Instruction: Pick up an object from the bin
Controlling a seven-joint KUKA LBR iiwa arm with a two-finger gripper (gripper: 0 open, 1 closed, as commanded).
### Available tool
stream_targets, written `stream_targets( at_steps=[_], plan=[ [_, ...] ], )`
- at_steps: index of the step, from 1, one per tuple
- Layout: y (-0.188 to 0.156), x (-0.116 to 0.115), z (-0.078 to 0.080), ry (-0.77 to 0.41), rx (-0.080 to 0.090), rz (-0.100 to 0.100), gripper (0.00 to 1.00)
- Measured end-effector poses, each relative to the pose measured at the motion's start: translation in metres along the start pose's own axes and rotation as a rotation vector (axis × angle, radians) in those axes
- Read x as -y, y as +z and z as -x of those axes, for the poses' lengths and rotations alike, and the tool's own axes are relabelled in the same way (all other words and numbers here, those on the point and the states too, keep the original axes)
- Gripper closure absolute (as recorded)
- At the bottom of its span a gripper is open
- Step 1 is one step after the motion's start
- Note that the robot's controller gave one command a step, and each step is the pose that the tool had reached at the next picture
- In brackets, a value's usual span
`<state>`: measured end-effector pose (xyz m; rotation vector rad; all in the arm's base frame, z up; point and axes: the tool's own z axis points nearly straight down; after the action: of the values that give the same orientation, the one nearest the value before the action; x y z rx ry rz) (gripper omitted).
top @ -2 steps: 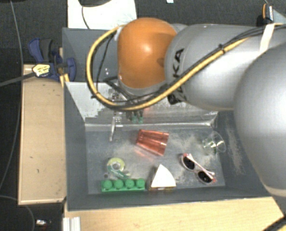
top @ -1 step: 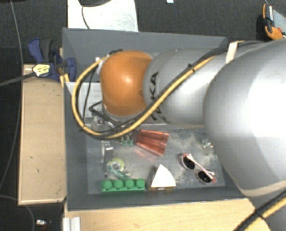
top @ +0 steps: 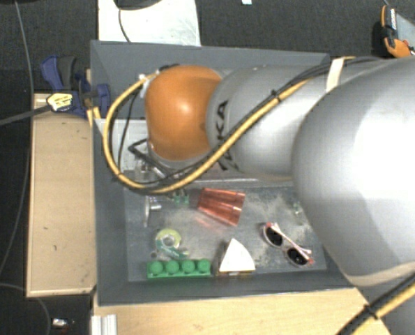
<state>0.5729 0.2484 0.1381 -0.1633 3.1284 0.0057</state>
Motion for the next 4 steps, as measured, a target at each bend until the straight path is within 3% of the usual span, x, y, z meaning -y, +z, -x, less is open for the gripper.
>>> stream_targets(
  at_steps=[1, 2, 3, 4],
  plan=[
    [0.049, -0.009, -0.075, -0.224, -0.004, 0.002, 0.0],
    [0.048, -0.012, -0.081, -0.186, 0.004, 0.001, 0.0],
    [-0.065, 0.009, -0.064, -0.204, -0.001, 0.002, 0.0],
    [-0.094, 0.008, -0.064, -0.2, 0.005, 0.002, 0.0]
  ],
)
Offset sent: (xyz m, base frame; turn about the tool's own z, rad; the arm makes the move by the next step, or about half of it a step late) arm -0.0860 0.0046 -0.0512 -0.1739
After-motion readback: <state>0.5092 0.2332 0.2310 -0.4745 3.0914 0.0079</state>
